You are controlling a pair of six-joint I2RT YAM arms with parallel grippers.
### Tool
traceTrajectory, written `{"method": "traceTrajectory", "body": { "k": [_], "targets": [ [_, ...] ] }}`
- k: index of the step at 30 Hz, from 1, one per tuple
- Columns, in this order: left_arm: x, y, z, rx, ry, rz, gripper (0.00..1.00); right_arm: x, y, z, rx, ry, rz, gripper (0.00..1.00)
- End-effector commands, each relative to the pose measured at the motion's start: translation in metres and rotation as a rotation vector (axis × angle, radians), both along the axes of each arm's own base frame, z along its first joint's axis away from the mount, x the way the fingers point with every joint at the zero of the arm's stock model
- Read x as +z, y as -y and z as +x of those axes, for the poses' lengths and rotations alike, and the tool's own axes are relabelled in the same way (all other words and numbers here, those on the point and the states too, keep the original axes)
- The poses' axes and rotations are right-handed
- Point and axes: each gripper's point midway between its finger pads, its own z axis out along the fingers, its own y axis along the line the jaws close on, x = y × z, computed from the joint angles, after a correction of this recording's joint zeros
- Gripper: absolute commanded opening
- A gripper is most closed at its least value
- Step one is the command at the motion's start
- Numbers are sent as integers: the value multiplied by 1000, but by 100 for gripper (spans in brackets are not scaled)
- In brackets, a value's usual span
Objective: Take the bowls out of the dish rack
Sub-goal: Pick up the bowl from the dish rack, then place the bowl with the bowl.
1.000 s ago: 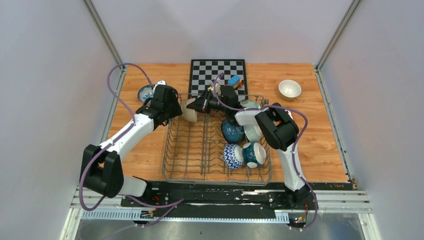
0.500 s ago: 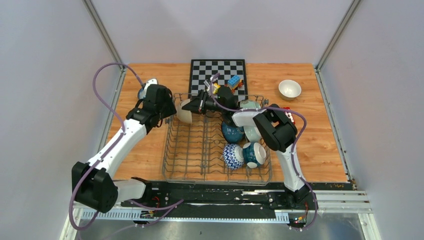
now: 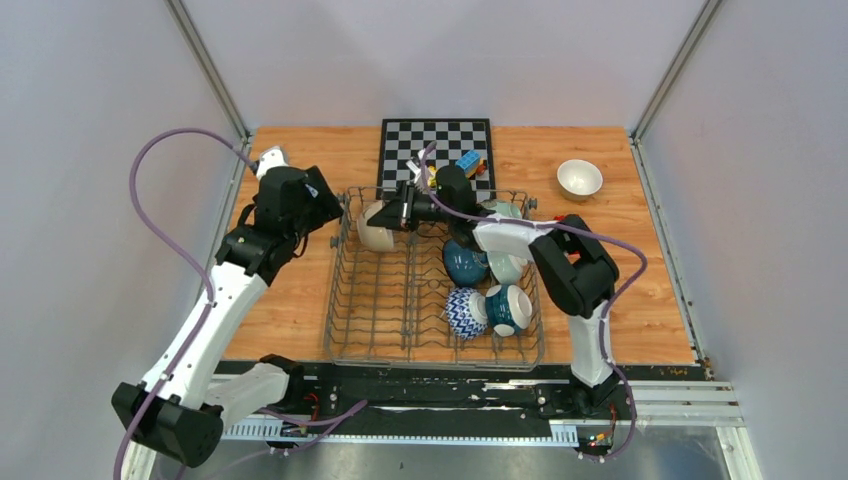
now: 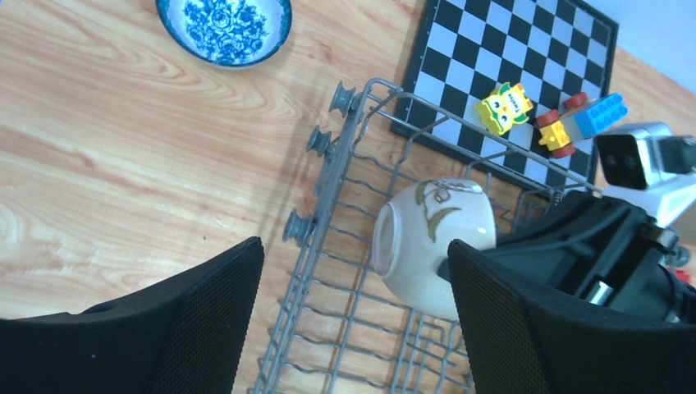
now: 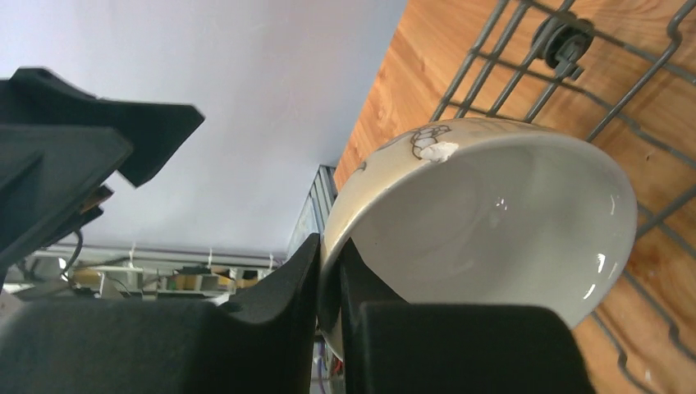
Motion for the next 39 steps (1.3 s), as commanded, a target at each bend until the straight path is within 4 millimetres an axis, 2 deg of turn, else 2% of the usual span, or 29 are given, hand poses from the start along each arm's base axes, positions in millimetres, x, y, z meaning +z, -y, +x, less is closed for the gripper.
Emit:
{"method": "traceTrajectory", "body": {
  "k": [1, 6, 10, 14, 16, 20, 24, 26, 29, 32, 35, 39],
  "targets": [
    [12, -9, -17, 28, 24, -23, 88, 47, 17, -29, 46, 191, -28, 0],
    [19, -10, -30, 17, 59, -57, 99, 57, 47, -51, 37, 312, -152, 0],
    [14, -11, -37, 36, 31, -76, 100, 73, 75, -77, 49, 442, -254, 0],
    [12, -6, -39, 21, 24, -107, 100, 80, 111, -109, 59, 575, -390, 0],
    [16, 5, -36, -26, 59, -144, 100, 93, 129, -128, 60, 654, -427, 0],
    [30, 33, -32, -165, 136, -233, 100, 97, 160, -159, 68, 785, -548, 0],
    [45, 71, -38, -402, 163, -286, 100, 96, 184, -179, 82, 918, -688, 0],
    [46, 84, -45, -481, 138, -303, 100, 94, 195, -183, 88, 998, -775, 0],
    [44, 91, -61, -510, 136, -241, 100, 87, 204, -191, 121, 1104, -873, 0],
    [42, 113, -85, -608, 137, -171, 100, 78, 205, -198, 167, 1182, -925, 0],
    [40, 129, -105, -677, 97, -122, 100, 74, 200, -206, 225, 1257, -927, 0],
    [45, 133, -123, -754, 97, -121, 100, 70, 194, -213, 291, 1350, -953, 0]
  ]
}}
